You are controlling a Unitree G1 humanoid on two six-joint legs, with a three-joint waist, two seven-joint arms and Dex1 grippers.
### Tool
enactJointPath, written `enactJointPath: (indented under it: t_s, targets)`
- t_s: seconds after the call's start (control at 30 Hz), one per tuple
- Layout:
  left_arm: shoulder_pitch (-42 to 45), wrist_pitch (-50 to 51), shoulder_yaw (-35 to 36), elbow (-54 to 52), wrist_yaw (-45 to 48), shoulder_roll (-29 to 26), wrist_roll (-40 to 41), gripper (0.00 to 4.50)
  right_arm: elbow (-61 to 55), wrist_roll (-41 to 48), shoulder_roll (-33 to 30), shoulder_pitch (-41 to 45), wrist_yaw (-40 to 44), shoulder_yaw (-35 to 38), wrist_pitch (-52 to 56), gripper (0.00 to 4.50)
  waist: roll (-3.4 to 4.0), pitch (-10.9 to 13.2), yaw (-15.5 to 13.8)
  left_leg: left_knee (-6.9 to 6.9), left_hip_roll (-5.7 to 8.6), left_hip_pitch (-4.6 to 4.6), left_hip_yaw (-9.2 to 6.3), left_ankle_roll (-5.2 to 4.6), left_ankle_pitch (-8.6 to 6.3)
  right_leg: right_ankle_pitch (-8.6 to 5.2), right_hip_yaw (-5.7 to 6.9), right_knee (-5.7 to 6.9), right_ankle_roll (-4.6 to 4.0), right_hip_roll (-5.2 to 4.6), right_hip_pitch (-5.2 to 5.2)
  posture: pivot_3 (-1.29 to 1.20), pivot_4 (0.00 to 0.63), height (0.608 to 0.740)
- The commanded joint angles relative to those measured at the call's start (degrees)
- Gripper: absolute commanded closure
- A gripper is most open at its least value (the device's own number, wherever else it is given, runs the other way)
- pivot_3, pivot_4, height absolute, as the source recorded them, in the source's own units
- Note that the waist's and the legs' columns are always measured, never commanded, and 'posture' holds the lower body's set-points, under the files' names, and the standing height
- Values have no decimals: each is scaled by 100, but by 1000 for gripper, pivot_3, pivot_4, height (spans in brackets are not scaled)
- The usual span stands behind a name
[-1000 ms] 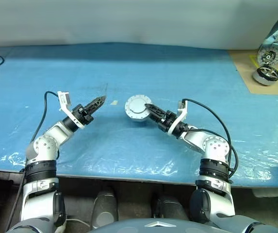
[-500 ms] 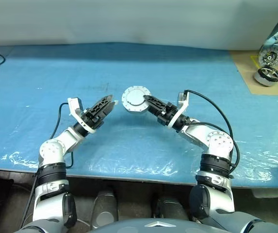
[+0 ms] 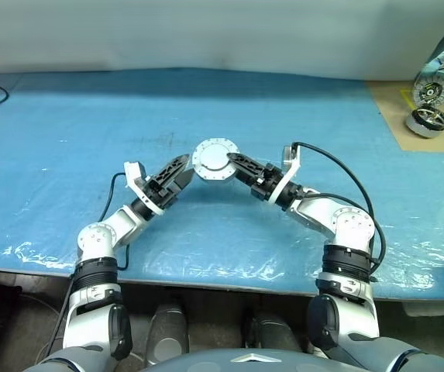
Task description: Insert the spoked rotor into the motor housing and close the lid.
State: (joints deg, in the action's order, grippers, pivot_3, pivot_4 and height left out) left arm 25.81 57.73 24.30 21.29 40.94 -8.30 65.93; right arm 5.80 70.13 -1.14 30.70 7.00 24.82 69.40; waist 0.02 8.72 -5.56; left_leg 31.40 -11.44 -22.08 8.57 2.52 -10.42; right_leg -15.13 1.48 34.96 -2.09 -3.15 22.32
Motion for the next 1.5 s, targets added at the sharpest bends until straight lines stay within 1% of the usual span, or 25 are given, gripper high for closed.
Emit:
enactJointPath:
  t_s: [0.03,0.2,0.37,0.6,0.63,0.7,0.8,0.87,0.93,0.97,1.03,1.13,1.17,1.2,1.37,1.43,1.5]
  targets:
    - [72,80,-113,-107,107,150,69,47,-323,450,-12,158,87,-38,-27,2231,0,0,-2,2,0,0,0,0,0,0,0,0,1,0,-1,0,150,740]
    - [337,-70,-79,38,51,562,177,47,-292,480,-56,184,79,-91,-24,2231,-3,2,-8,16,3,-3,0,0,0,4,1,3,6,-1,-7,0,150,740]
    - [520,-252,-120,268,-13,878,32,47,-264,547,-98,174,50,-159,-50,2231,-3,2,-10,28,4,0,-1,-1,0,5,0,9,8,-3,-12,0,150,740]
    - [551,-362,-208,92,-20,1017,-43,47,-282,612,-129,132,-5,-195,-70,2231,-4,3,-9,36,4,-1,-3,-1,0,6,0,14,10,-3,-13,0,150,740]
    - [525,-452,-259,54,-14,1007,-146,209,-278,621,-129,127,-14,-193,-78,2231,-4,3,-9,36,4,-1,-3,-1,0,7,0,14,10,-3,-13,0,150,740]
    - [485,-559,-312,7,13,996,-254,673,-278,637,-128,120,-30,-194,-89,2231,-4,3,-9,37,4,-1,-4,-1,0,6,0,16,10,-3,-13,0,150,740]
    - [500,-725,-303,65,-312,968,-473,1639,-270,674,-119,116,-74,-202,-115,2231,-4,3,-9,40,3,-1,-4,-1,0,6,0,19,10,-3,-13,0,150,740]
    - [470,-829,-246,94,-226,949,-467,1639,-251,714,-111,116,-108,-208,-136,2231,-5,4,-9,43,4,-2,-5,-1,0,6,0,21,10,-3,-13,0,150,740]
    - [416,-671,-174,-30,-114,963,-222,1941,-218,734,-105,126,-130,-218,-148,2231,-6,4,-8,48,4,-2,-5,-1,0,7,0,23,10,-4,-13,0,150,740]
    - [388,-611,-212,-124,-183,947,-227,2050,-185,740,-106,137,-134,-236,-124,2231,-6,4,-8,49,4,-2,-5,-1,0,7,0,25,10,-3,-13,0,150,740]
    - [380,-645,-292,-212,-365,934,-352,2054,-142,740,-97,147,-192,-258,-119,2231,-6,4,0,49,3,-2,-6,-1,0,7,0,26,10,-3,-13,0,150,740]
    - [409,-577,-78,-282,-312,1001,41,2054,-107,747,-46,151,-384,-241,-198,2231,-6,4,0,51,3,-2,-6,-1,0,7,0,29,10,-3,-13,0,150,740]
    - [417,-590,-95,-312,-384,989,3,2054,-111,732,-45,151,-402,-243,-229,2231,-6,4,1,54,3,-2,-6,-1,0,7,0,30,10,-4,-13,0,150,740]
    - [451,-714,-159,-294,-597,984,-198,2055,-116,708,-51,154,-416,-251,-254,2231,-6,4,0,54,3,-2,-6,-1,0,7,0,31,10,-3,-12,0,150,740]
    - [711,-854,-60,-346,-853,1039,-70,2055,-353,344,-172,129,-237,-477,-532,2231,-9,5,-5,58,3,-4,-6,-1,0,7,0,33,11,-4,-13,0,150,740]
    - [873,-1033,-47,-276,-845,993,-172,2055,-360,368,-182,125,-135,-498,-627,1488,-11,7,-4,59,3,-5,-7,-1,0,7,0,34,11,-4,-12,0,150,740]
    - [1031,-1295,-66,-130,-754,880,-365,2055,-315,444,-203,123,-123,-518,-598,850,-13,8,10,60,2,-4,-7,-1,0,7,0,35,12,-3,-12,0,150,740]
